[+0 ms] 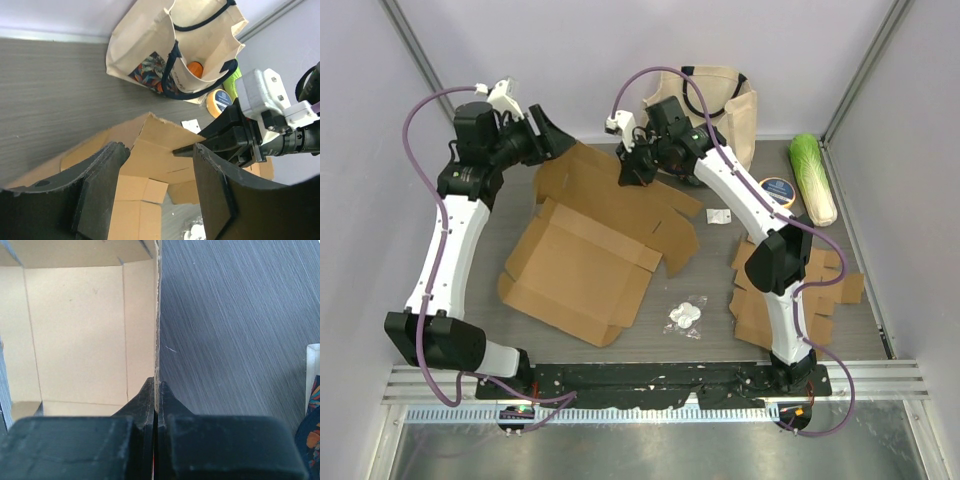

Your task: Fold the paper box

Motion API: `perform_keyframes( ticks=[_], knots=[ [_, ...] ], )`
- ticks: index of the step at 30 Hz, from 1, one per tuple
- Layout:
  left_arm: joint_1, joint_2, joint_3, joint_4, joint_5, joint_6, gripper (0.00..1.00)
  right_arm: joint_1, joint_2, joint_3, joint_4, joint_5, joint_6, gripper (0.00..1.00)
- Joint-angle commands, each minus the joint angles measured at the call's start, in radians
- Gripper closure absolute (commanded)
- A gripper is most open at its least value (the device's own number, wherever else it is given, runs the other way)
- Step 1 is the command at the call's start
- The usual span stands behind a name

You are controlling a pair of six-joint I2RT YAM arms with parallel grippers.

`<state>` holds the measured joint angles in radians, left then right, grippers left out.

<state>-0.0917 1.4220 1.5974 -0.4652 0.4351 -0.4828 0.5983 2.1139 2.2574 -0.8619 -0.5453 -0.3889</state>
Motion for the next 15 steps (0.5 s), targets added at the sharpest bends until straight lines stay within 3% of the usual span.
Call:
perform_keyframes(
  ticks=[1, 8, 13, 15],
  knots=[
    [-0.013, -0.02, -0.034, 0.054, 0.024, -0.028, 0.34, 0.001, -0.08, 0.045, 0.044, -0.056, 0.028, 0.99],
    [-0.013, -0.015, -0.034, 0.065, 0.056, -0.036, 0.31, 0.001, -0.101, 0.021, 0.064, -0.082, 0.044, 0.99],
    [-0.011, -0.003, -0.069, 0.095, 0.073, -0.111, 0.4, 0.008, -0.147, -0.036, 0.144, -0.128, 0.09, 0.99],
    [-0.016, -0.006, -0.129, 0.18, 0.112, -0.166, 0.42, 0.018, -0.164, -0.056, 0.193, -0.125, 0.123, 0.99]
  ],
)
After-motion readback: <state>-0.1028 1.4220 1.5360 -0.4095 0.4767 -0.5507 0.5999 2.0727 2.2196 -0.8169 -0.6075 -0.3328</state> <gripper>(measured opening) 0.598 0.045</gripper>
